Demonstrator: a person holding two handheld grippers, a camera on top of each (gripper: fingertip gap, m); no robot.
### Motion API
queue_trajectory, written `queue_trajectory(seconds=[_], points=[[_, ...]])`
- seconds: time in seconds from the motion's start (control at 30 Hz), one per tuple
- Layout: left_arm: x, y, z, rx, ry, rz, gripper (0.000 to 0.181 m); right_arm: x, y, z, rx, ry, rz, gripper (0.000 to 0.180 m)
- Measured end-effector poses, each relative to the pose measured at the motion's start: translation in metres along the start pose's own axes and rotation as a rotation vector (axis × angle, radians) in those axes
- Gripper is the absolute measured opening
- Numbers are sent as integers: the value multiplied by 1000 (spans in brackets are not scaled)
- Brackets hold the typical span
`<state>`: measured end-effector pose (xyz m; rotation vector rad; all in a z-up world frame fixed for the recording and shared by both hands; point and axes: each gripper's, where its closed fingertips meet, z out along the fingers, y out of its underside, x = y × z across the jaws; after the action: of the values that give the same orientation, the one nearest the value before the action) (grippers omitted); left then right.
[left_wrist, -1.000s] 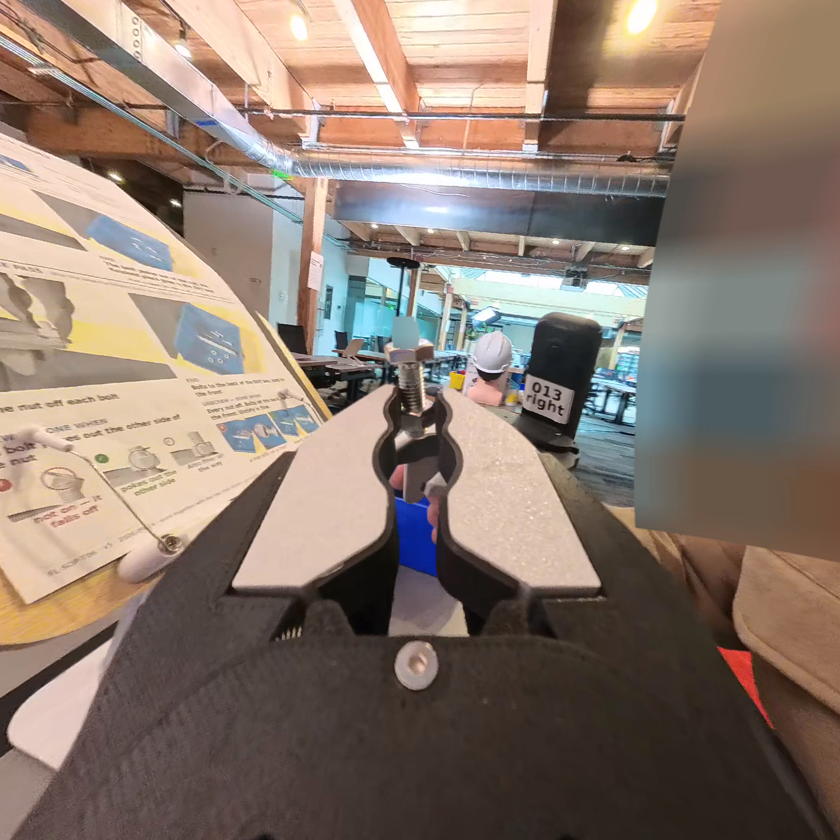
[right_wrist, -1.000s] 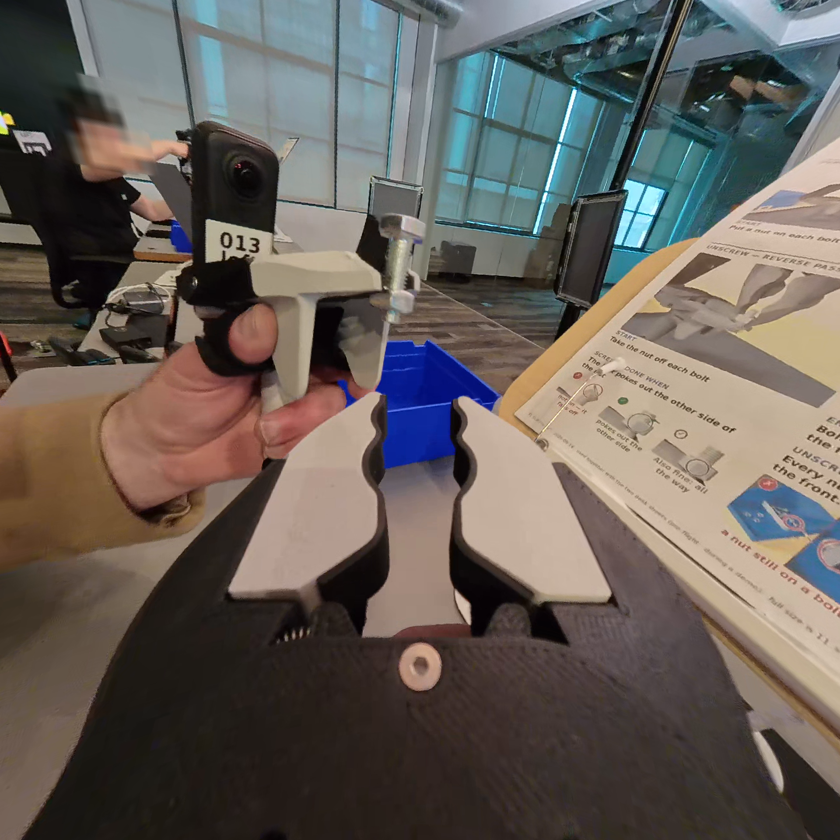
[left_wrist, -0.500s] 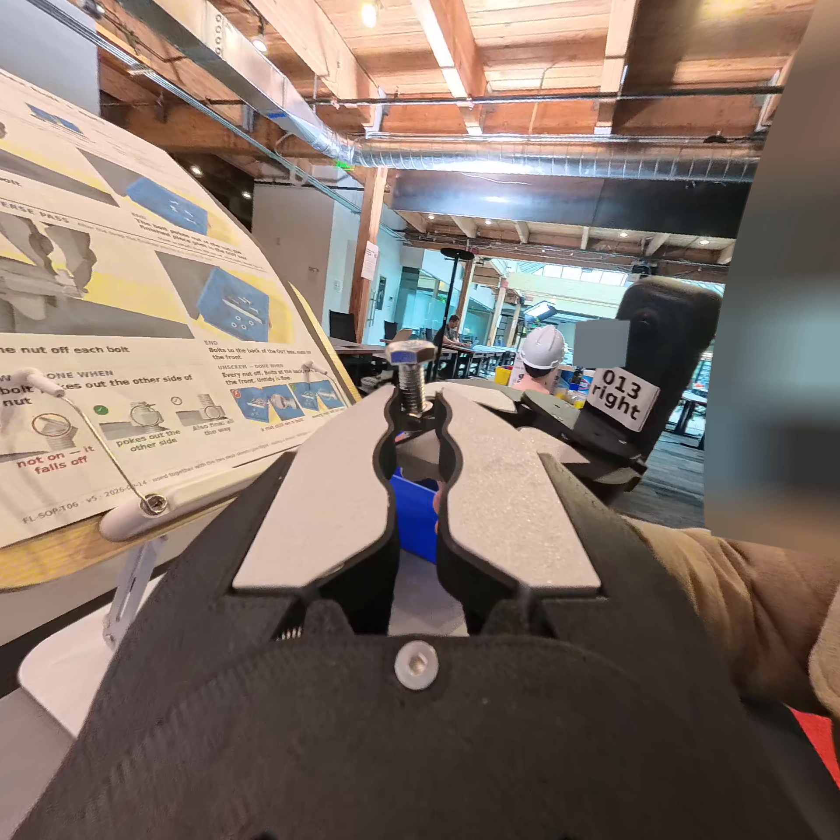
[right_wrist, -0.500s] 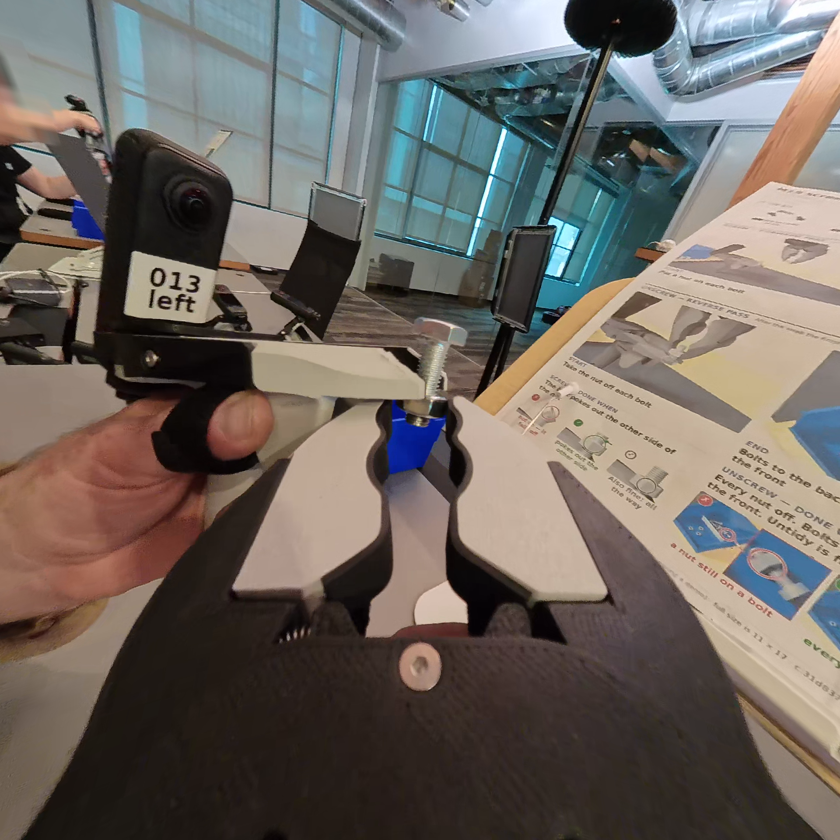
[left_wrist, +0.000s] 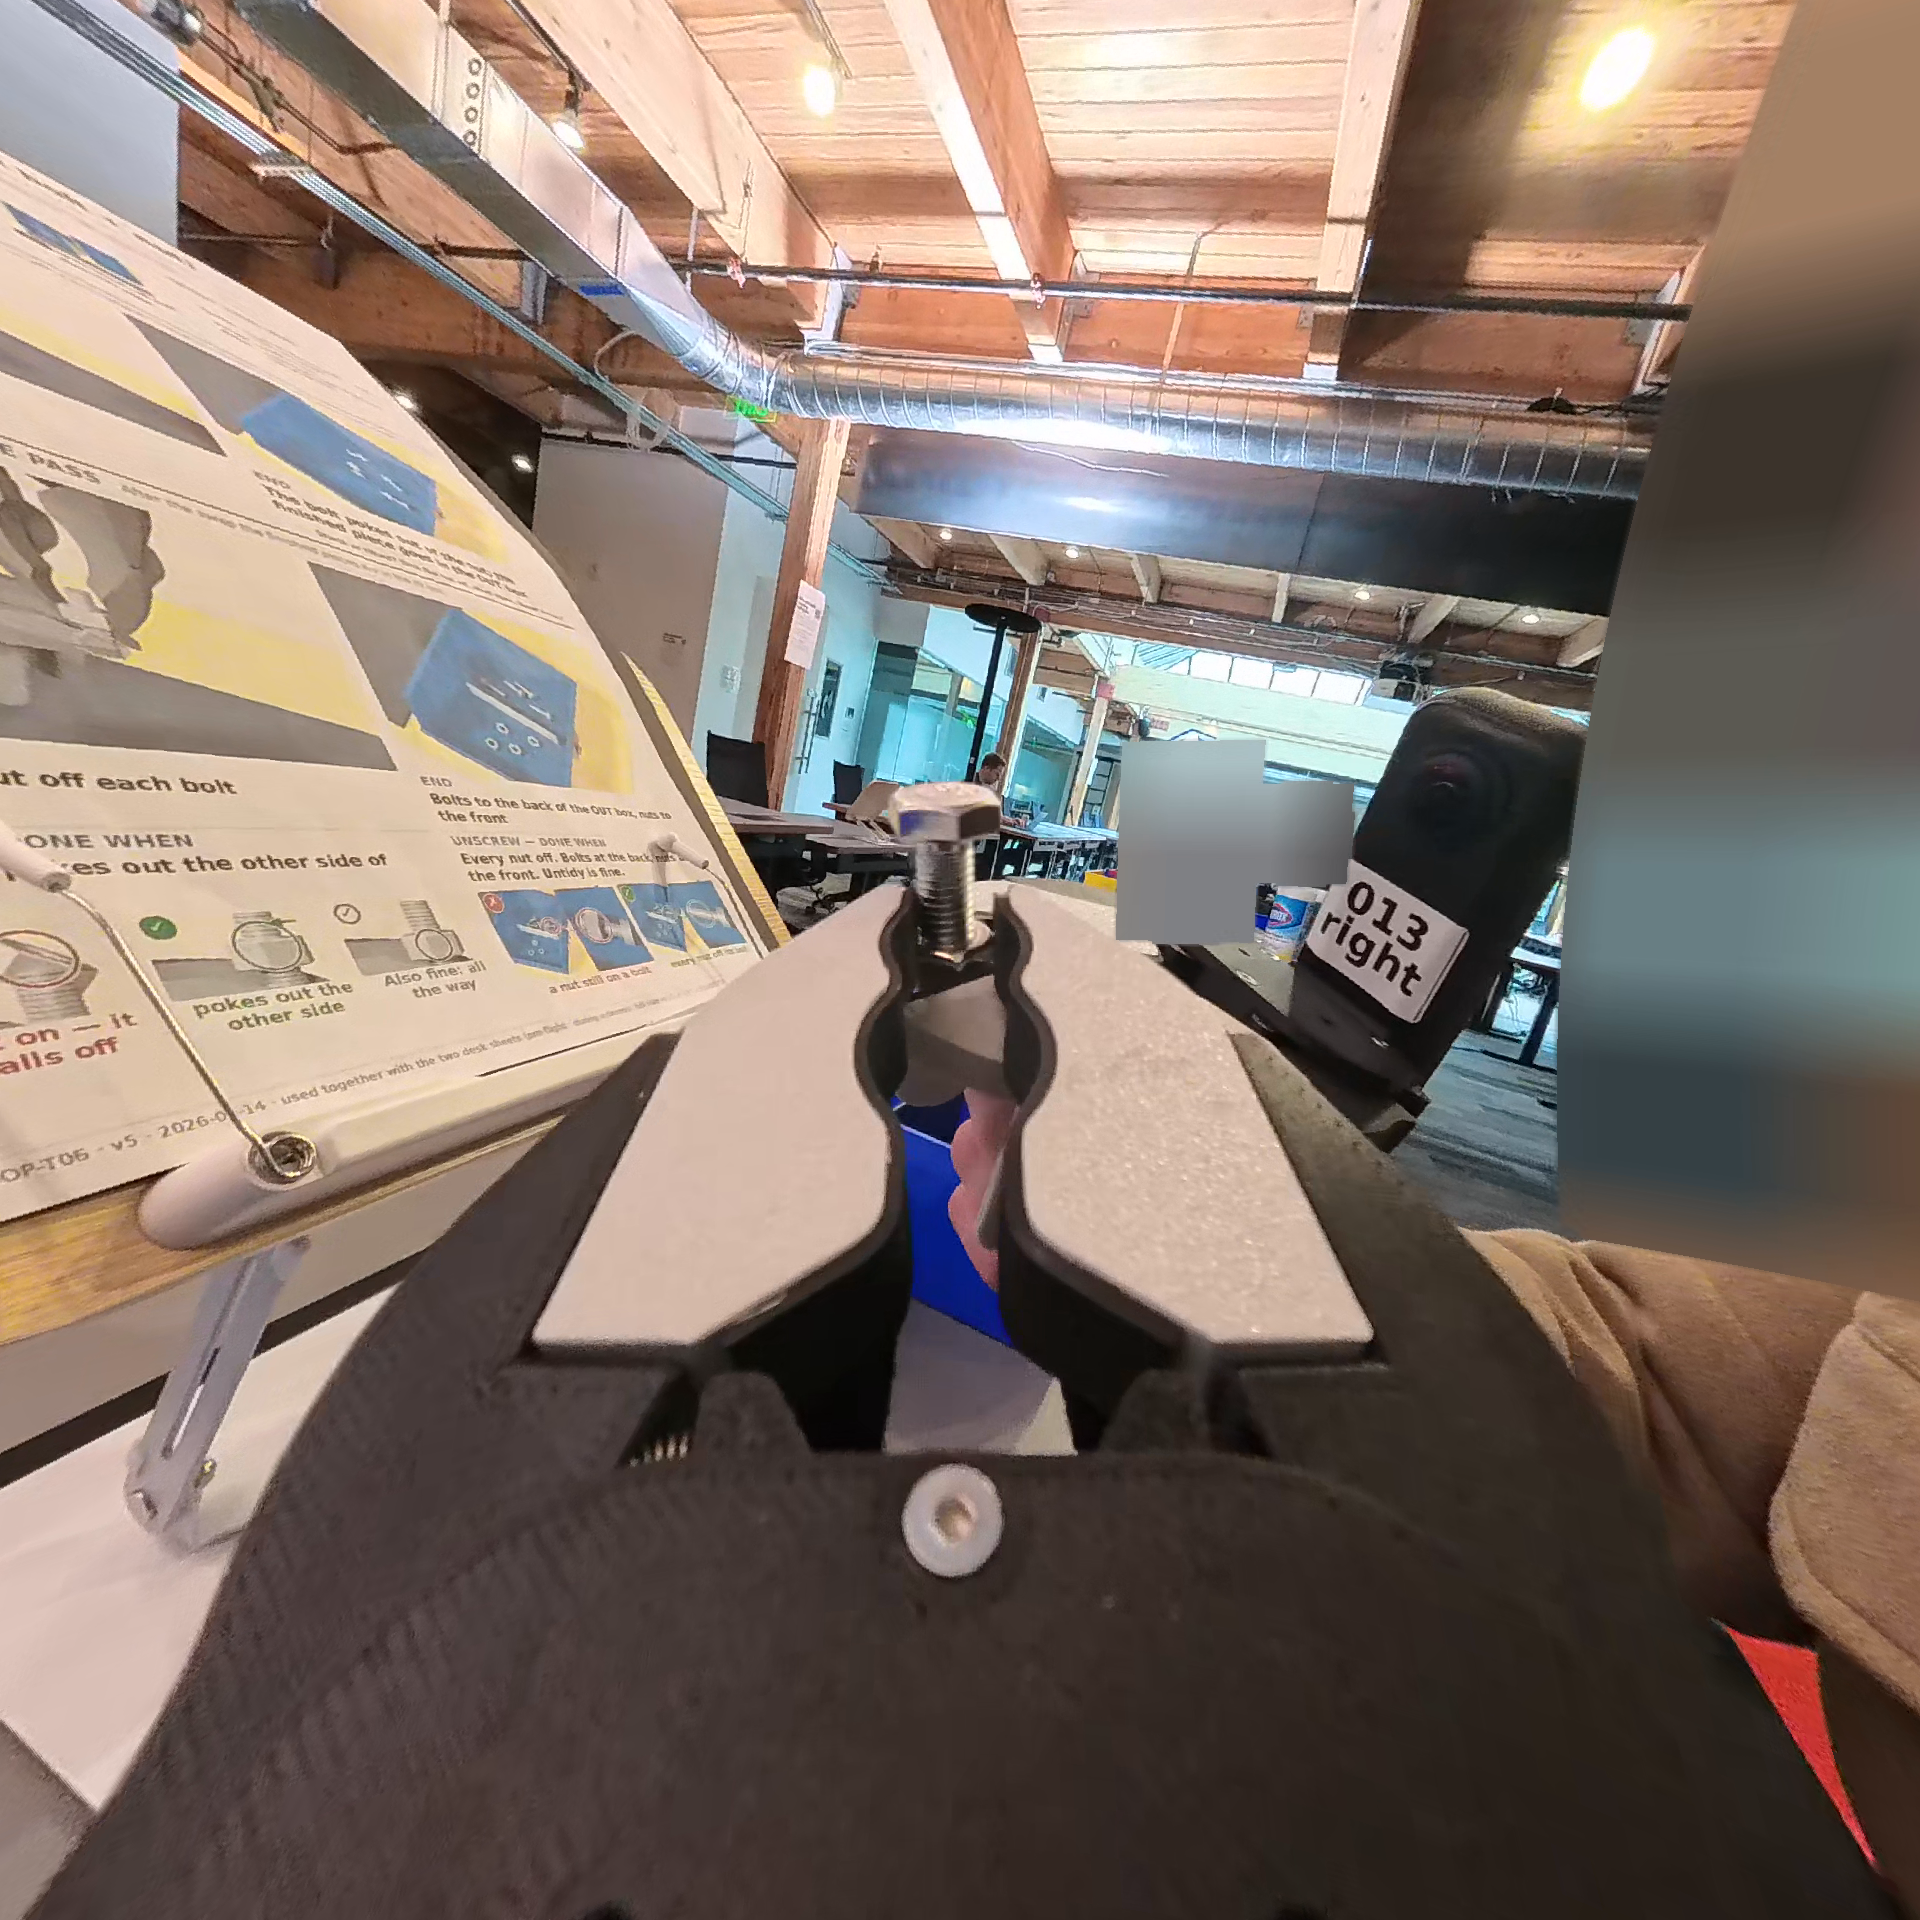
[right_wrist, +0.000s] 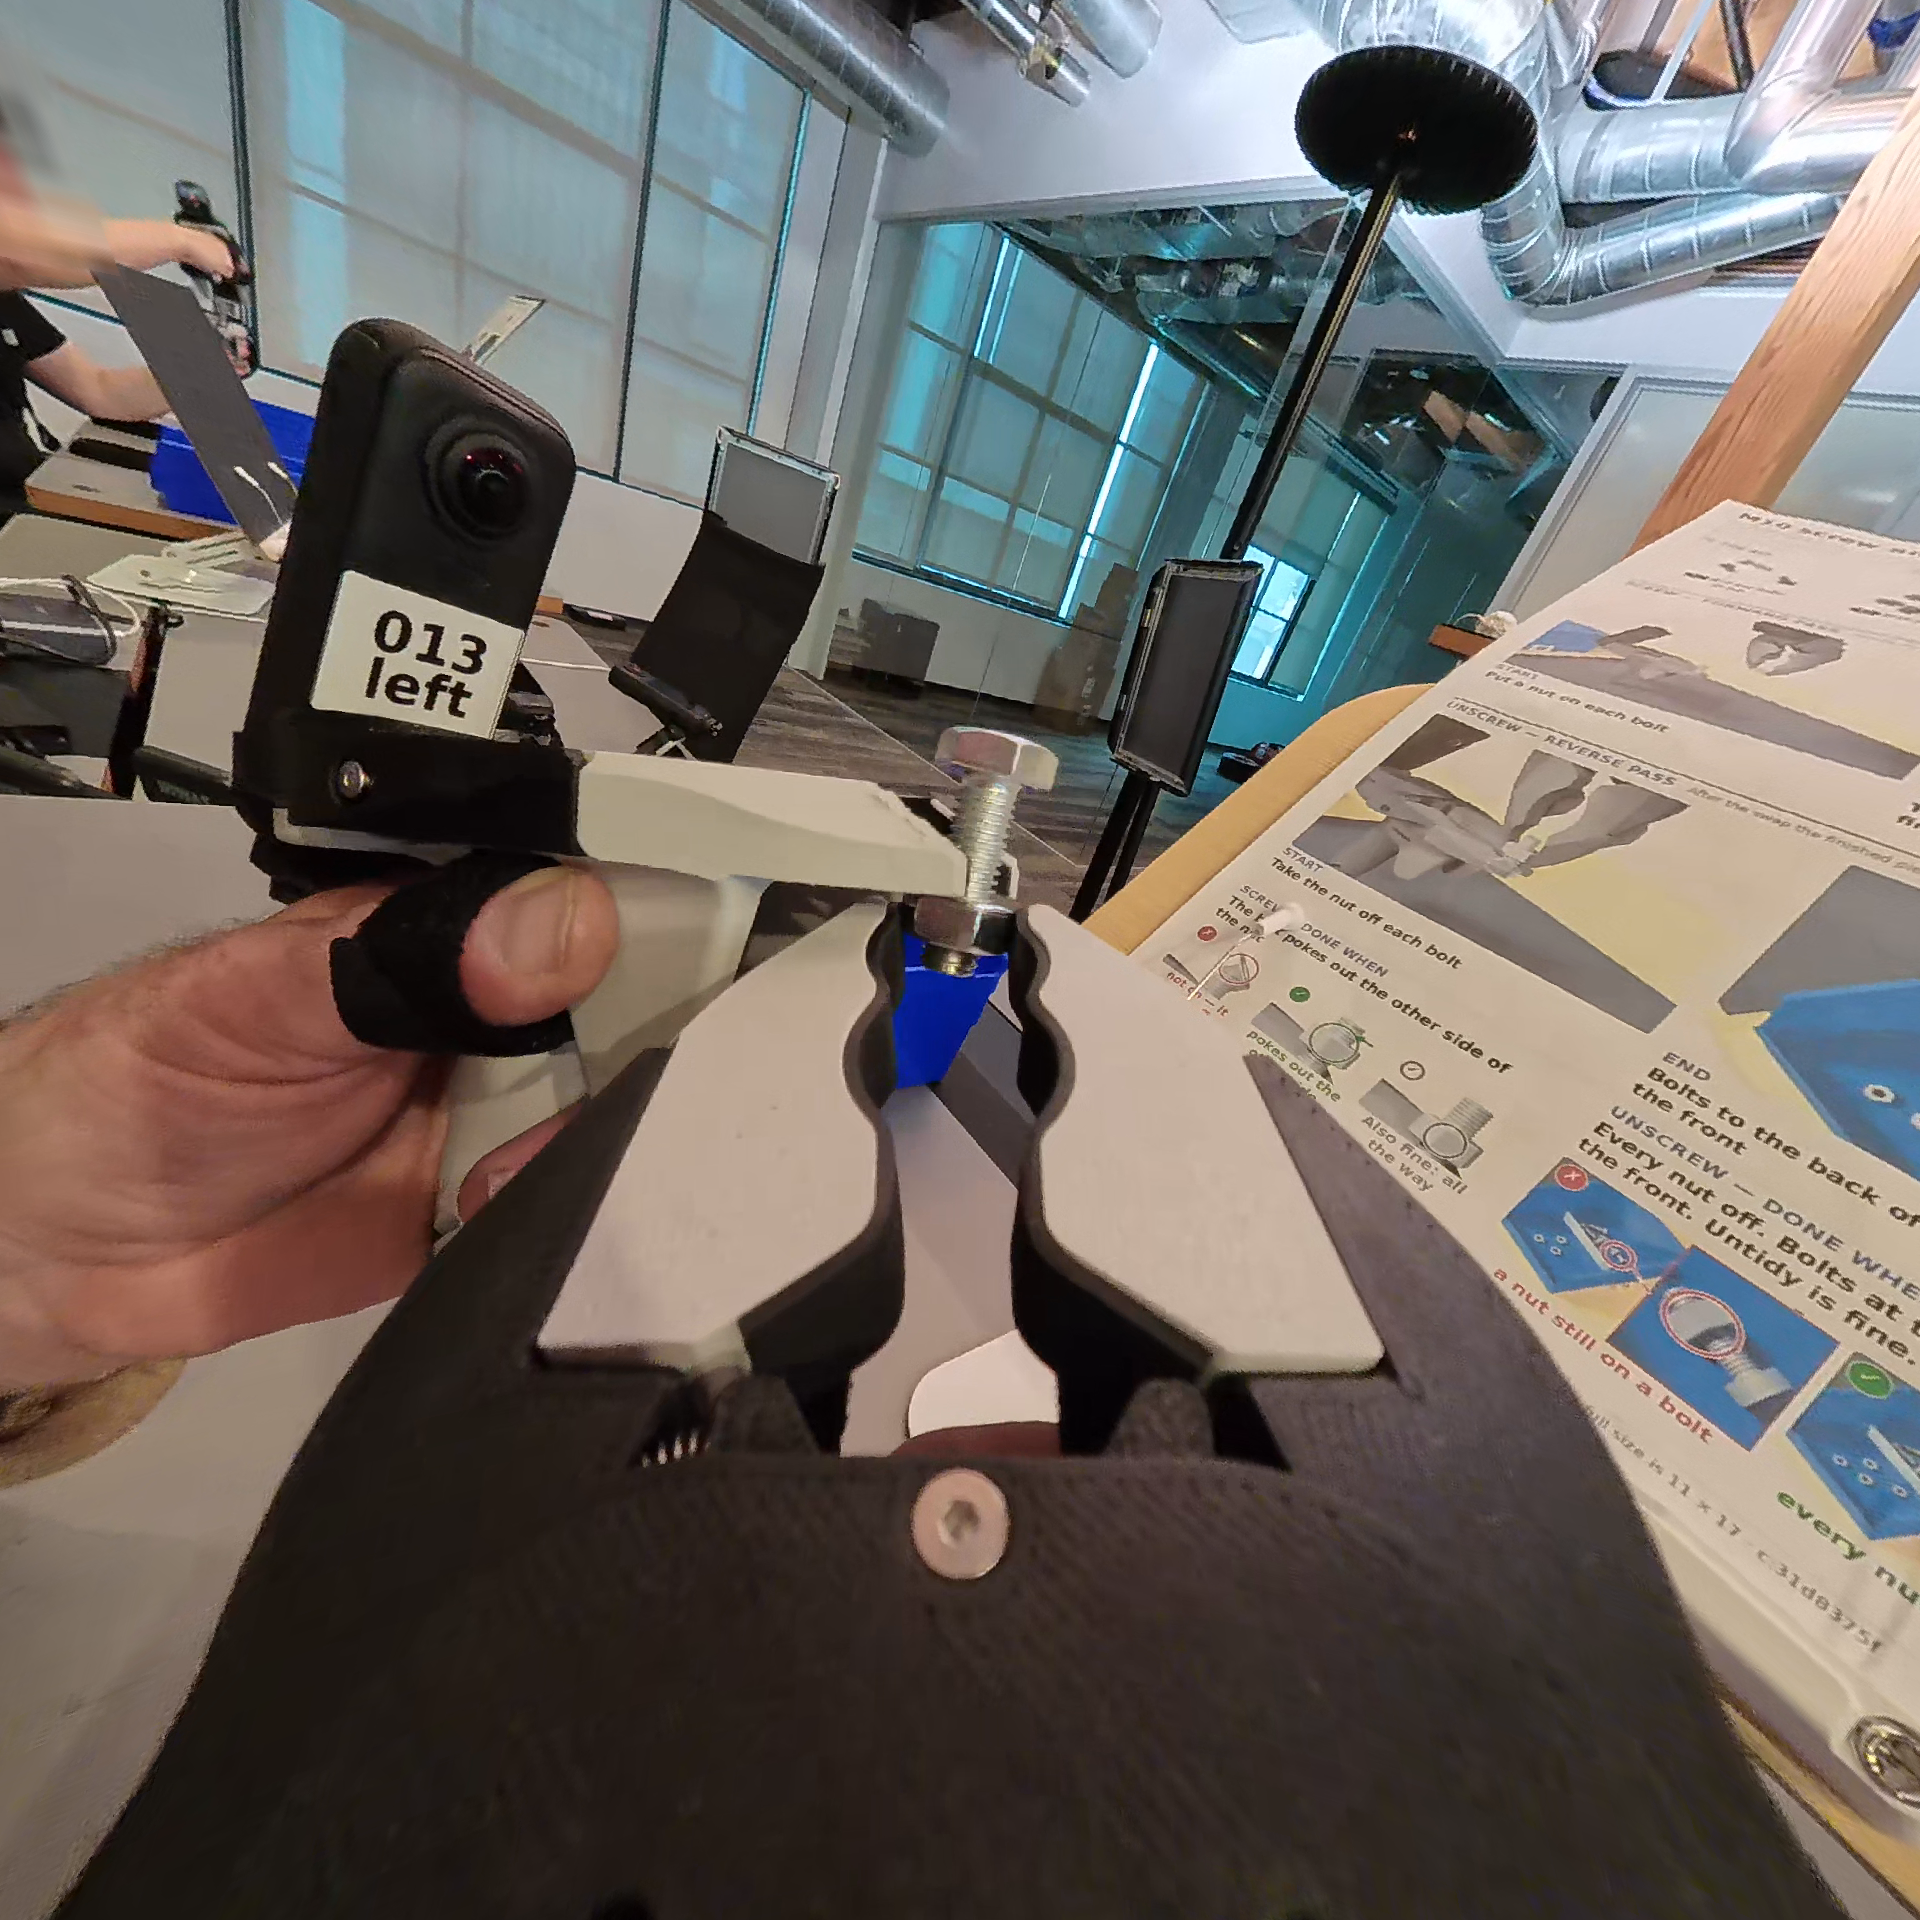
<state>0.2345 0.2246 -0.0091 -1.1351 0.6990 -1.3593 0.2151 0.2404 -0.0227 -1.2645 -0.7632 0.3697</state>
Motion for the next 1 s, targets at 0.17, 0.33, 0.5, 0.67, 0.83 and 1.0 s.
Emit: queue_trajectory(seconds=[0.17, 0.33, 0.5, 0.67, 0.83, 1.0], points=[[3, -1, 0, -4, 13, 13, 14, -1, -1, -1, -1, -7, -17, 19], [3, -1, 0, -9, 16, 18, 16, -2, 0, -1, -9, -22, -18, 19], [3, -3, 0, -14, 17, 35, 24, 0, 4, 0, -31, -33, -35, 19], [2, -3, -1, -63, 10, 82, 29, 1, 7, -2, -54, -73, -54, 19], [3, -1, 0, -136, 32, 125, 34, 3, 9, -4, -78, -107, -68, 19], [1, -9, -6, -182, 31, 186, 36, 5, 11, -5, -98, -124, -91, 19]])
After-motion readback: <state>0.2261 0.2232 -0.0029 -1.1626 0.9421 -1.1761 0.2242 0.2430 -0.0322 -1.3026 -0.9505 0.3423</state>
